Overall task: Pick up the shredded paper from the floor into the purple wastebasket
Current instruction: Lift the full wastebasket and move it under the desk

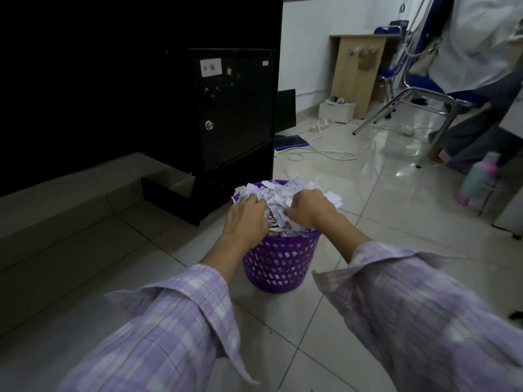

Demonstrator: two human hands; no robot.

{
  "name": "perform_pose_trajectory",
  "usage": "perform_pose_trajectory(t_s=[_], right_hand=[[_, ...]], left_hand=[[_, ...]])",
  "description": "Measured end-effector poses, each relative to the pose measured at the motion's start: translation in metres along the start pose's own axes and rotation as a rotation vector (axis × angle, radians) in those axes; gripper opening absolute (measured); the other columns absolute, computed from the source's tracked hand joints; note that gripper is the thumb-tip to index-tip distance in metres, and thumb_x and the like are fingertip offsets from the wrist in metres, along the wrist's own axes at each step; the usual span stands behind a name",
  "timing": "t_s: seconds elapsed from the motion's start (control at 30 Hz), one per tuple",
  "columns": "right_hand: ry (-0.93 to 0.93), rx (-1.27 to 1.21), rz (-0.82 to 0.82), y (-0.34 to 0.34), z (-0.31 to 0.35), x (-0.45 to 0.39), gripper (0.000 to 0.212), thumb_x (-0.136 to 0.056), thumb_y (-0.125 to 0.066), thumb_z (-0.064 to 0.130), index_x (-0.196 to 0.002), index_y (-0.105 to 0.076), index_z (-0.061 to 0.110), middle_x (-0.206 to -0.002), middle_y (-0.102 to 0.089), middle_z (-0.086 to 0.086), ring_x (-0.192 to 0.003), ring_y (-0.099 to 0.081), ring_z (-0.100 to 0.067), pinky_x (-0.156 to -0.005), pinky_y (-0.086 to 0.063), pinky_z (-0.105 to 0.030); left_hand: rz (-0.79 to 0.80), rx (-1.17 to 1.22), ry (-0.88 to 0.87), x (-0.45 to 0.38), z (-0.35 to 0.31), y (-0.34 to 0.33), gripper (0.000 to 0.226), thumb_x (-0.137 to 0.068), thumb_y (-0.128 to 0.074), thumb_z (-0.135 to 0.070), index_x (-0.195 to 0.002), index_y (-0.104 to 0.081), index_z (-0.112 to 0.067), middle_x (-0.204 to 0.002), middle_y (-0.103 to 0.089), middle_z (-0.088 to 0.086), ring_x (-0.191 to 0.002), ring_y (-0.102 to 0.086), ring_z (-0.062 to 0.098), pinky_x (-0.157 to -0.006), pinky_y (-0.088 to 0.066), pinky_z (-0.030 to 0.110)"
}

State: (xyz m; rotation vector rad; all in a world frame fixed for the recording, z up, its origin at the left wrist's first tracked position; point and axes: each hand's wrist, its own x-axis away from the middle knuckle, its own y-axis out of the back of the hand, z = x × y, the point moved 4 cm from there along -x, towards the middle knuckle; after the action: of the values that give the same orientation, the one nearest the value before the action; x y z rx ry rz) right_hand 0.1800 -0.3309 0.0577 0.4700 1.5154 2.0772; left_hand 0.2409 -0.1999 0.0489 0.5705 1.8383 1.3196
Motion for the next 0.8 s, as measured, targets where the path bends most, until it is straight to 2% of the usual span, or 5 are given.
perform_pose_trajectory(t_s=[0.33, 0.47, 0.53, 0.67, 0.8], right_hand=[[-0.233, -0.344, -0.343, 0.031, -0.051, 0.008, 0.03, -0.085, -0.056, 0.021, -0.112, -0.061, 0.009, -0.116, -0.058, -0.013, -0.101, -0.058, -0.031, -0.077, -0.044, -0.031], [-0.444, -0.605, -0.294, 0.014, -0.087, 0.001, 0.016, -0.082, -0.055, 0.021, -0.09, -0.054, 0.007, -0.094, -0.049, -0.014, -0.081, -0.049, -0.028, -0.059, -0.041, -0.028], [-0.54, -0.808, -0.241, 0.0, -0.098, 0.0, 0.019, -0.086, -0.056, 0.021, -0.084, -0.054, 0.002, -0.096, -0.051, -0.014, -0.088, -0.051, -0.032, -0.077, -0.051, -0.04], [-0.605, -1.011, -0.082, -0.032, -0.103, -0.006, 0.046, -0.093, -0.052, 0.034, -0.13, -0.045, 0.009, -0.128, -0.047, -0.014, -0.105, -0.052, -0.037, -0.079, -0.05, -0.047], [-0.607, -1.171, 0.044, -0.049, -0.095, -0.019, 0.03, -0.096, -0.05, 0.026, -0.117, -0.05, 0.005, -0.113, -0.053, -0.017, -0.098, -0.058, -0.042, -0.067, -0.054, -0.046]], left_hand=[[-0.042, 0.2, 0.322, 0.004, 0.031, 0.006, 0.034, -0.094, -0.045, -0.019, -0.125, -0.048, -0.005, -0.126, -0.048, 0.011, -0.111, -0.051, 0.027, -0.083, -0.044, 0.039], [-0.062, 0.426, 0.557, 0.0, 0.051, -0.01, 0.034, -0.094, -0.045, -0.015, -0.126, -0.048, -0.002, -0.128, -0.048, 0.015, -0.111, -0.052, 0.032, -0.082, -0.042, 0.037], [-0.07, 0.563, 0.676, -0.003, 0.061, -0.023, 0.038, -0.095, -0.045, -0.015, -0.129, -0.046, 0.0, -0.131, -0.048, 0.019, -0.114, -0.051, 0.034, -0.082, -0.042, 0.035], [-0.028, 0.882, 0.824, -0.007, 0.071, -0.05, 0.049, -0.096, -0.047, -0.022, -0.142, -0.036, -0.009, -0.138, -0.047, 0.015, -0.114, -0.055, 0.031, -0.091, -0.048, 0.036], [0.011, 1.132, 0.952, -0.014, 0.072, -0.071, 0.041, -0.094, -0.053, -0.023, -0.129, -0.048, -0.002, -0.124, -0.058, 0.017, -0.099, -0.063, 0.031, -0.072, -0.055, 0.039]])
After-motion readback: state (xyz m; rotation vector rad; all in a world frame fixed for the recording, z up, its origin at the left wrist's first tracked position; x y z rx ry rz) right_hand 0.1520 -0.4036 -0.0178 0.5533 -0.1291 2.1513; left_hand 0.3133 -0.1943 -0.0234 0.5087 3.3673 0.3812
